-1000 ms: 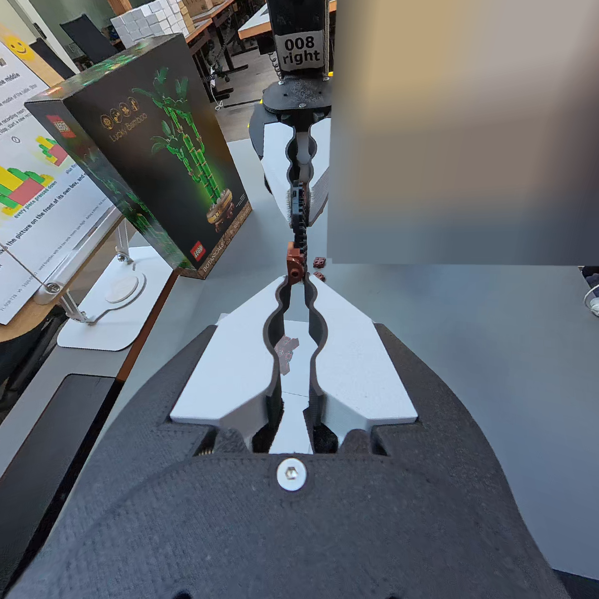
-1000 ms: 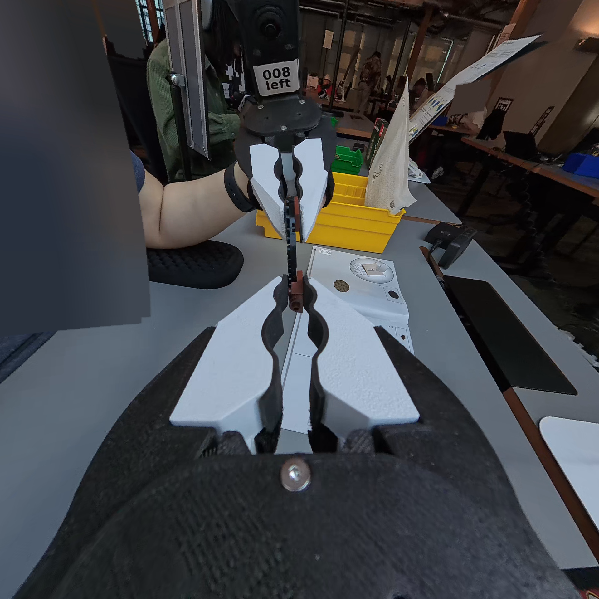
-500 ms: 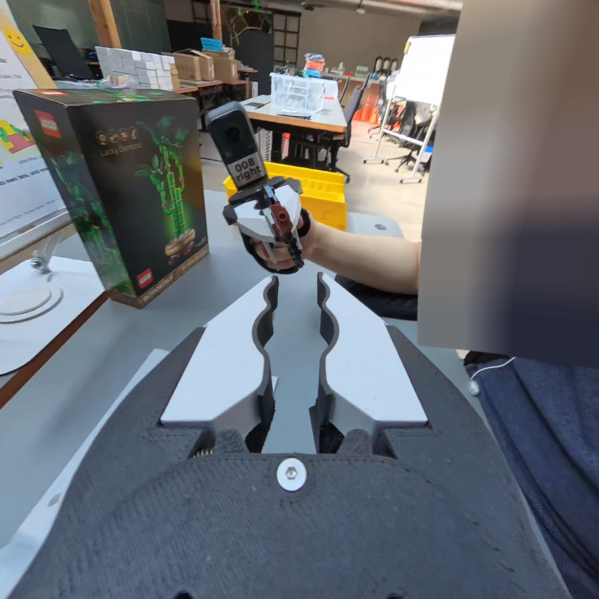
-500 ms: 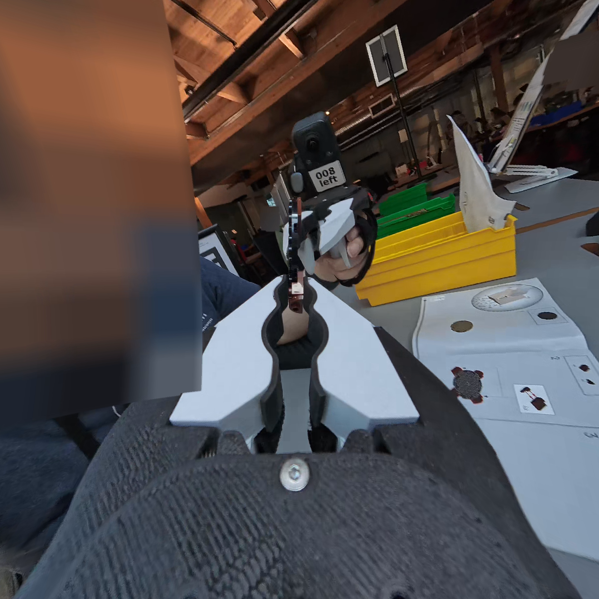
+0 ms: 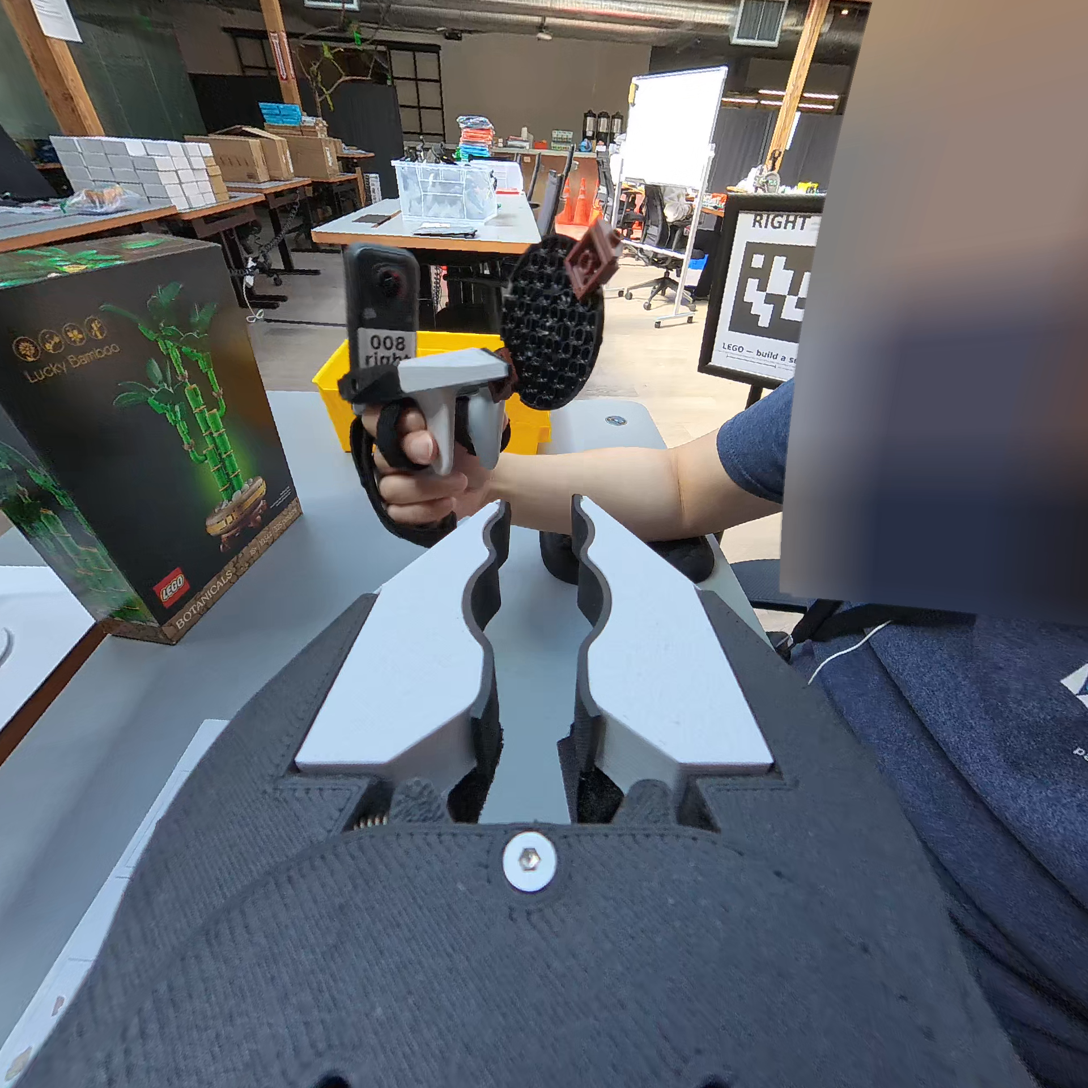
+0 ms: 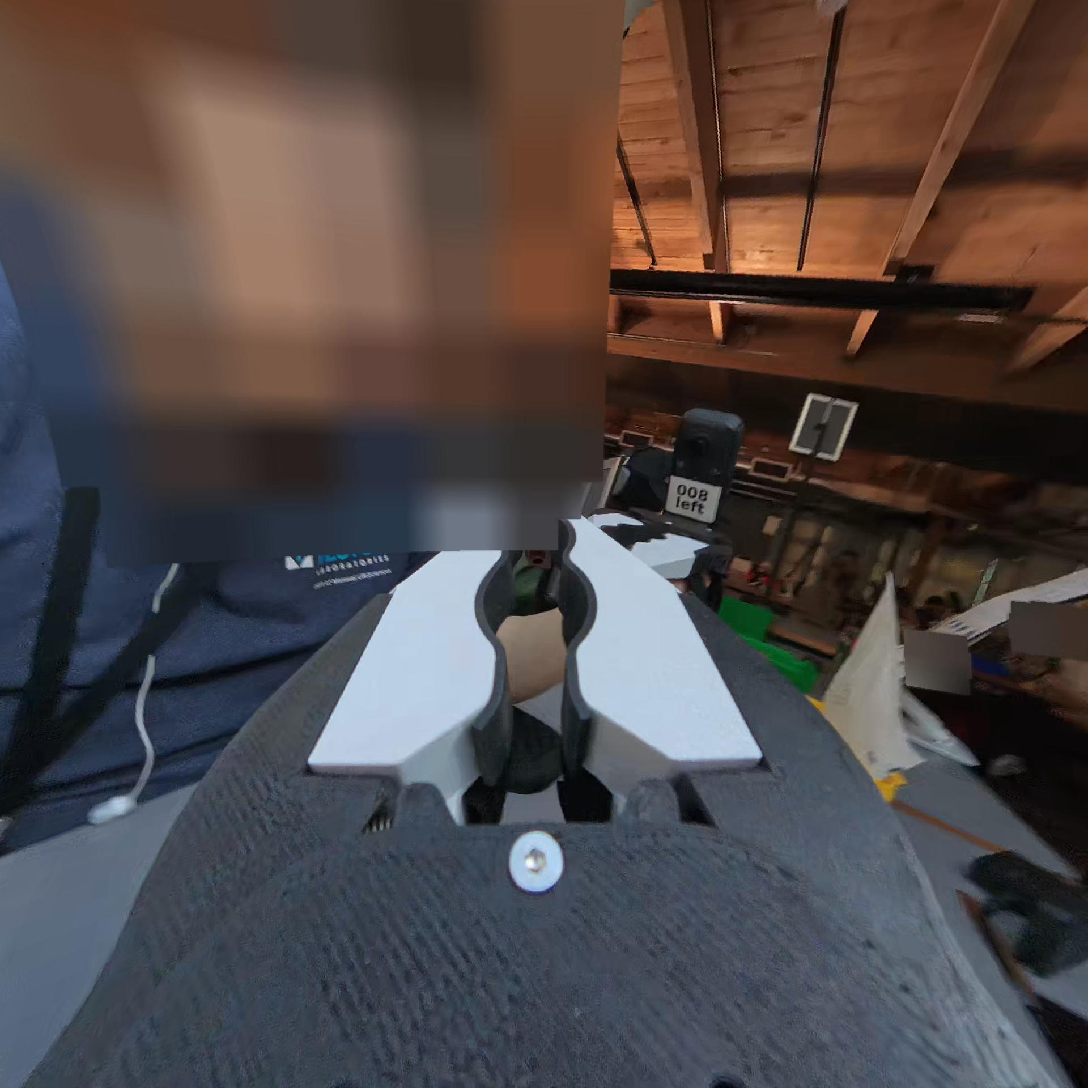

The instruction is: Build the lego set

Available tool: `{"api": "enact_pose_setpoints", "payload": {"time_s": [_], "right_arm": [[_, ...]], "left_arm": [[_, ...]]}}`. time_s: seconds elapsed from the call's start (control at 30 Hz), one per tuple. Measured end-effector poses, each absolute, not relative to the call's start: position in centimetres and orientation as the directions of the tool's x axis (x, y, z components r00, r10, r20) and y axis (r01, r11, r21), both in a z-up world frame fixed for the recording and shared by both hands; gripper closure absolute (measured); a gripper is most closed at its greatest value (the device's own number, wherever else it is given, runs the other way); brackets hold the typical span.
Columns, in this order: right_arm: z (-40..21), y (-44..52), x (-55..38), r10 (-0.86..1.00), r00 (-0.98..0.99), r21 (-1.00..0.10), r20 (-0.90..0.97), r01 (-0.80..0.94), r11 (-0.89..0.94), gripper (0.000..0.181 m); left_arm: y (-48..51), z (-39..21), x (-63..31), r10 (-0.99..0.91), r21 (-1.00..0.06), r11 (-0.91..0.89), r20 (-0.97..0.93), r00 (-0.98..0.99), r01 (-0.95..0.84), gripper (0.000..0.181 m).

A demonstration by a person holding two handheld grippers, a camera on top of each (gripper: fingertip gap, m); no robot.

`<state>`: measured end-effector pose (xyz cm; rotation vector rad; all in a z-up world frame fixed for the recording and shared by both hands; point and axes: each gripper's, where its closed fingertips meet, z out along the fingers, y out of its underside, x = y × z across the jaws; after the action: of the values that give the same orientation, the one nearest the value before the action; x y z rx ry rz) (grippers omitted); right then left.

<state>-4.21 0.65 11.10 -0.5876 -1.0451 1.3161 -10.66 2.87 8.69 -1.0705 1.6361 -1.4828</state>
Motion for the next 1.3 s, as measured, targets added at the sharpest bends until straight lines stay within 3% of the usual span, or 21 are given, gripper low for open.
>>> {"api": "enact_pose_setpoints", "payload": {"time_s": [0.03,0.2,0.37,1.3], "right_arm": [[11.5,0.2,-4.1,0.921,0.019,-0.809,0.388,-0.472,0.351,0.174],[13.1,-1.6,-3.1,0.798,0.147,-0.715,0.585,-0.371,0.592,0.174],[13.6,-3.4,-3.5,0.727,0.131,-0.677,0.674,-0.285,0.678,0.175],[15.3,-4.1,-1.1,0.718,0.195,-0.631,0.668,-0.363,0.686,0.174]], "left_arm": [[2.7,8.8,-10.7,-0.897,-0.991,0.022,0.038,-0.440,-0.130,0.163],[1.8,9.1,-10.9,-0.889,-0.992,0.049,0.012,-0.459,-0.120,0.164],[1.2,9.0,-11.1,-0.885,-0.988,0.101,-0.034,-0.464,-0.120,0.164],[0.8,8.6,-11.0,-0.876,-0.984,0.119,-0.043,-0.480,-0.129,0.164]]}}
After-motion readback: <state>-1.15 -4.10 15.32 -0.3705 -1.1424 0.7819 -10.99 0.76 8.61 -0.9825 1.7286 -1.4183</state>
